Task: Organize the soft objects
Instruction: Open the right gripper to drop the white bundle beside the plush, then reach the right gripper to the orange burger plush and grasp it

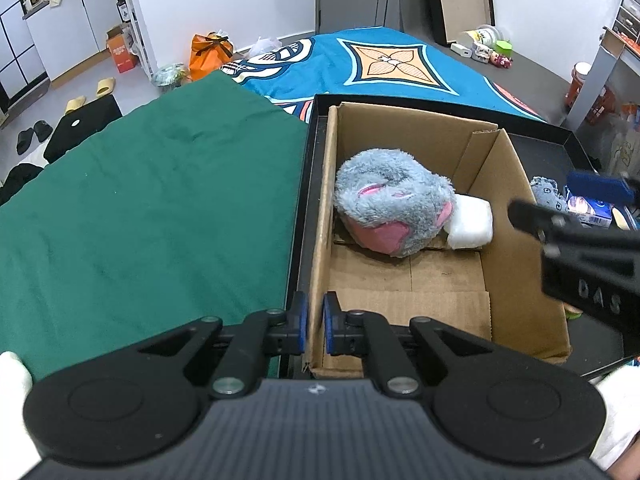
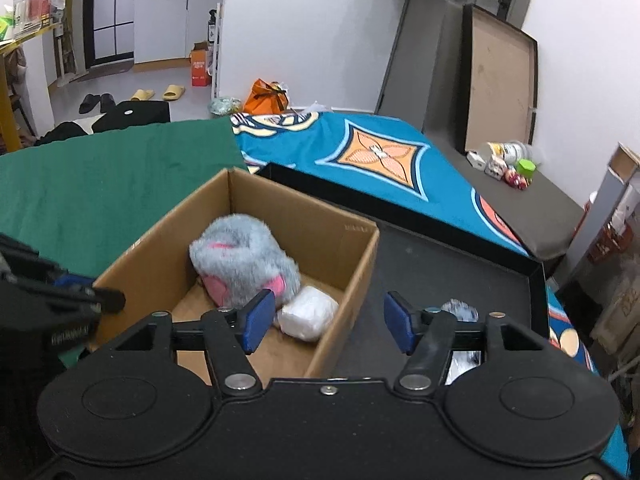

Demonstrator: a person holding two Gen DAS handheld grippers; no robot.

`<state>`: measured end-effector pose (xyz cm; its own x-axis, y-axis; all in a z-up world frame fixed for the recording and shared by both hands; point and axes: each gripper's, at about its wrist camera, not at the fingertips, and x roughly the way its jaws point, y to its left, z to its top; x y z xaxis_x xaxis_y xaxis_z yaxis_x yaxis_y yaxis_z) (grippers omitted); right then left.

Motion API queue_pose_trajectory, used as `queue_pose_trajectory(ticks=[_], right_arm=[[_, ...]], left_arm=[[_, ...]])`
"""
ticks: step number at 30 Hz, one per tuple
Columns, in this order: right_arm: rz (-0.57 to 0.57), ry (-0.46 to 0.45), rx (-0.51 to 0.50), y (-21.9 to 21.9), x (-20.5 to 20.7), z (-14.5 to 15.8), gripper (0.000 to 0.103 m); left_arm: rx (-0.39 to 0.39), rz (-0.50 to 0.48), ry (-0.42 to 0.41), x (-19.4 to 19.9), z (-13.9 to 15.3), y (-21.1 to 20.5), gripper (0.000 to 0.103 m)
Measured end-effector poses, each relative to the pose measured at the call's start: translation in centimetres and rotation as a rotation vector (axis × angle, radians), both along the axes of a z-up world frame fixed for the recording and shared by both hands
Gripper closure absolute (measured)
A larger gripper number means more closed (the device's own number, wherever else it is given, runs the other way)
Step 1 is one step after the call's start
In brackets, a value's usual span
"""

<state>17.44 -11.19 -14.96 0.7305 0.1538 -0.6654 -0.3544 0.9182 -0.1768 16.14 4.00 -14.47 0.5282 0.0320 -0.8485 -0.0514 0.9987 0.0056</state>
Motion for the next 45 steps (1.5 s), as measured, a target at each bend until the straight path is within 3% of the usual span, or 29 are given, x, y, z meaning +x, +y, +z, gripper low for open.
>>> queue_pose_trajectory(ticks=[7, 13, 19, 22, 38, 45], right_arm=[[-0.078, 0.009, 0.069, -2.0, -1.8, 0.3, 0.042], [-0.110, -0.038, 0.079, -3.0, -2.7, -0.4, 0.042], [-0.159, -0.023, 0.125, -5.3, -2.7, -1.4, 0.042], [-0.194, -0.011, 0.139, -6.8, -2.7, -2.0, 0.042], [-0.236, 0.056, 0.159, -10.0, -2.0, -6.8, 0.019], [-0.269, 0.100, 0.181, -11.2, -1.2, -8.9, 0.019]], left_arm=[[0.035, -0.006, 0.001, -0.1, 0.2, -0.4, 0.093], [0.070, -0.006, -0.014, -0.3, 0.6, -0.8, 0.089], [0.098, 0.001, -0.034, -0.6, 0.9, -0.9, 0.058], [0.125, -0.005, -0.035, -0.5, 1.0, -1.3, 0.050], [0.305, -0.041, -0.024, -0.5, 0.7, -3.8, 0.030], [0.333, -0.040, -0.006, -0.2, 0.7, -4.2, 0.029]])
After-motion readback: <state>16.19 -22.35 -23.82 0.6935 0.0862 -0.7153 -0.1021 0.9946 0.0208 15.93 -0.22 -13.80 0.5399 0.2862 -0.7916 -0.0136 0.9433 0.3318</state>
